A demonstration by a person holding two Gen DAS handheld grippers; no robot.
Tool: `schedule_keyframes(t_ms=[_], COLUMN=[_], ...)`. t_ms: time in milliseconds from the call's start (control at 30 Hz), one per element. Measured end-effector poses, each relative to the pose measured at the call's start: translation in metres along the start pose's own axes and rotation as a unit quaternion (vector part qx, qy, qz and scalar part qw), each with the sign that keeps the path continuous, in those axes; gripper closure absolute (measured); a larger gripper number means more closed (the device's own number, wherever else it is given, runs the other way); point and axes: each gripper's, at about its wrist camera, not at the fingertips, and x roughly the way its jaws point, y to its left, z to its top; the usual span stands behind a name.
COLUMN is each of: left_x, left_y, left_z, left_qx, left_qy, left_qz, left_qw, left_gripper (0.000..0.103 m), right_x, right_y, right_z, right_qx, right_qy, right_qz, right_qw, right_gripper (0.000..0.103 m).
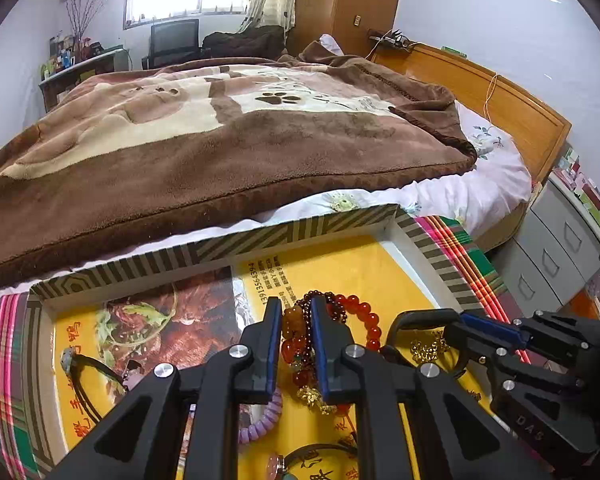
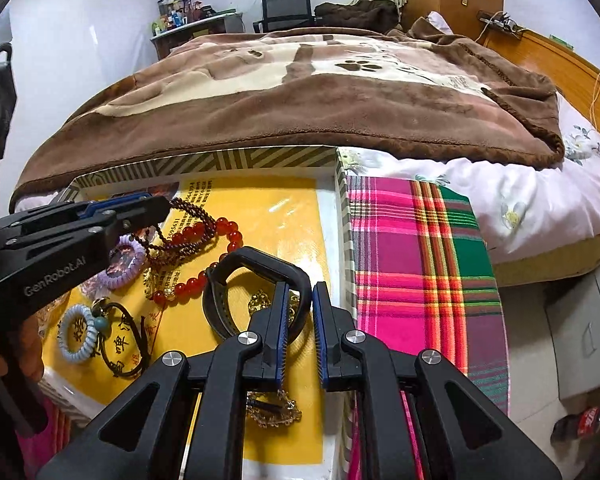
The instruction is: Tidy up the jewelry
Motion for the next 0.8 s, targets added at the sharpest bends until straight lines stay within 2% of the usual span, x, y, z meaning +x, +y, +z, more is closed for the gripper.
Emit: schedule_keyframes(t_ms=[133, 200, 267, 300, 333, 467, 533, 567, 700, 800], left_x=[0.0, 0.0, -0.001, -0.002, -0.004, -0.011, -0.02, -0.025, -0.047, -0.067], left_y=[0.0, -0.001, -0.002, -0.003, -0.003, -0.006, -0.009, -0.009, -0.012, -0.014], left_z=[0.0, -0.001, -0.002, -0.003, -0.004, -0.007, -0.009, -0.011, -0.021, -0.033], left_qx=[0.0, -0.001, -0.001, -0.004, -0.006, -0.003, 0.002, -0.001, -0.007, -0.012], left_qy=[0.006, 0.005, 0.004, 0.004, 0.002, 0.002, -0.004, -0.005, -0.015, -0.023], left_qz=[0.002, 0.003, 0.003, 0.004, 0.005, 0.013, 0.02, 0.019, 0.025, 0.037], left_qw=[1.0, 1.0, 1.0, 1.0, 1.0, 0.9999, 0.9998, 0.9998, 0.9996, 0.999], left_gripper=[0.084, 0.072, 0.049, 0.046, 0.044, 0.044, 0.039, 0.035, 0.033, 0.022], right_x=[0.003, 0.002, 0.001, 0.001, 0.0, -0.008, -0.013, -0.016, -0.034, -0.052], right_y=[0.003, 0.005, 0.006, 0.006, 0.007, 0.011, 0.013, 0.013, 0.014, 0.016], right_z=[0.001, 0.0, 0.001, 0.002, 0.002, 0.001, 0.0, -0.002, -0.009, -0.019], right_qx=[-0.004, -0.006, -0.006, -0.008, -0.008, -0.008, -0.007, -0.005, 0.009, 0.017], right_qy=[0.002, 0.003, 0.001, -0.001, -0.004, -0.016, -0.022, -0.024, -0.036, -0.049], right_qz=[-0.006, -0.009, -0.009, -0.008, -0.007, -0.006, -0.009, -0.007, 0.0, 0.008], right_qw=[1.0, 1.0, 1.0, 1.0, 1.0, 1.0, 1.0, 1.0, 0.999, 0.999], right_gripper=[0.091, 0.091, 0.09, 0.085, 0.081, 0.077, 0.064, 0.063, 0.062, 0.062])
